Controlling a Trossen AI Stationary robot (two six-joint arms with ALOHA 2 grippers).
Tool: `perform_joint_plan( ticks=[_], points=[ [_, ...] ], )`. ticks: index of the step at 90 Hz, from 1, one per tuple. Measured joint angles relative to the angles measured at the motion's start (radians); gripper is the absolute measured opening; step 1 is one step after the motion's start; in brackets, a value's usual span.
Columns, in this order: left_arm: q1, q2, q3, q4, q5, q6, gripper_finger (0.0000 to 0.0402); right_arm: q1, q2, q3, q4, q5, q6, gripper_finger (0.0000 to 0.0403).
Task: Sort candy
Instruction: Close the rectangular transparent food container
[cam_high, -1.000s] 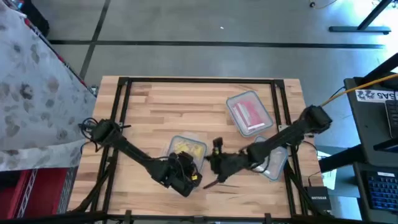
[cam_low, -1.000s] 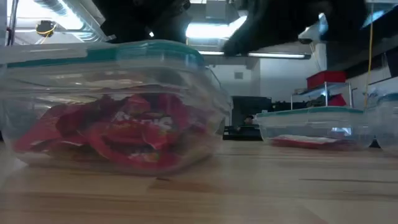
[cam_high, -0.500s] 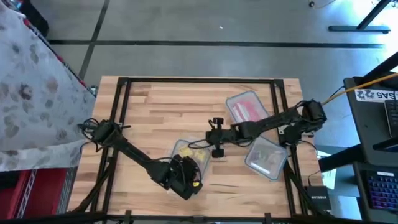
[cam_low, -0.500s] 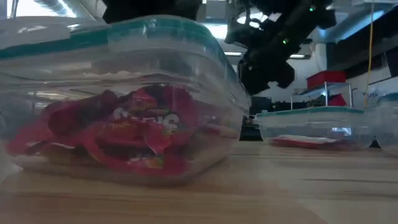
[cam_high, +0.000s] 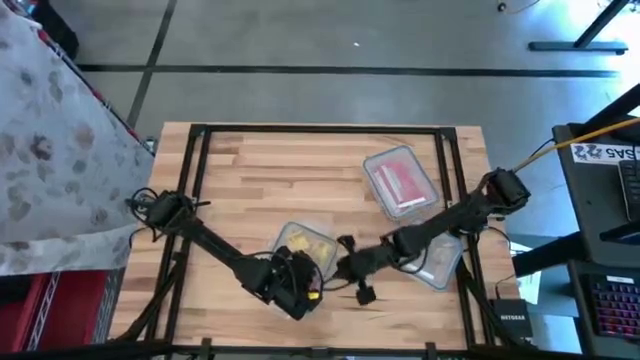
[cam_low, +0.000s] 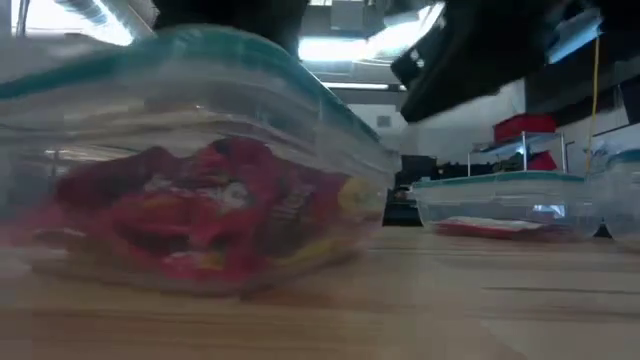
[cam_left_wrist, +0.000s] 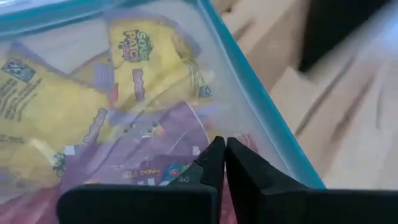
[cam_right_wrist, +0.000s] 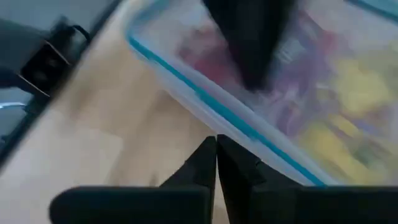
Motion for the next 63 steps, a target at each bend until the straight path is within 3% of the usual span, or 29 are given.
perform_joint_plan(
  ticks=[7,21,27,46,63],
  points=[
    [0.0,0.0,0.0,0.004,-0.004,-0.001,0.0,0.024,-0.006,0.01,-0.01,0.055,-0.036,0.0],
    [0.002,-0.002,0.032,-0.019,0.011,0.008,0.0,0.015,-0.059,0.055,-0.185,0.374,-0.05,0.0],
    [0.002,-0.015,0.053,-0.018,0.018,0.02,0.0,-0.03,-0.061,0.061,-0.24,0.443,-0.046,0.0],
    [0.007,-0.08,0.083,-0.022,-0.032,0.022,0.0,-0.19,-0.026,0.047,-0.312,0.343,0.078,0.0],
    [0.014,-0.085,0.083,-0.171,0.009,-0.145,0.0,-0.23,0.004,0.015,-0.274,0.225,0.104,0.0]
  ],
)
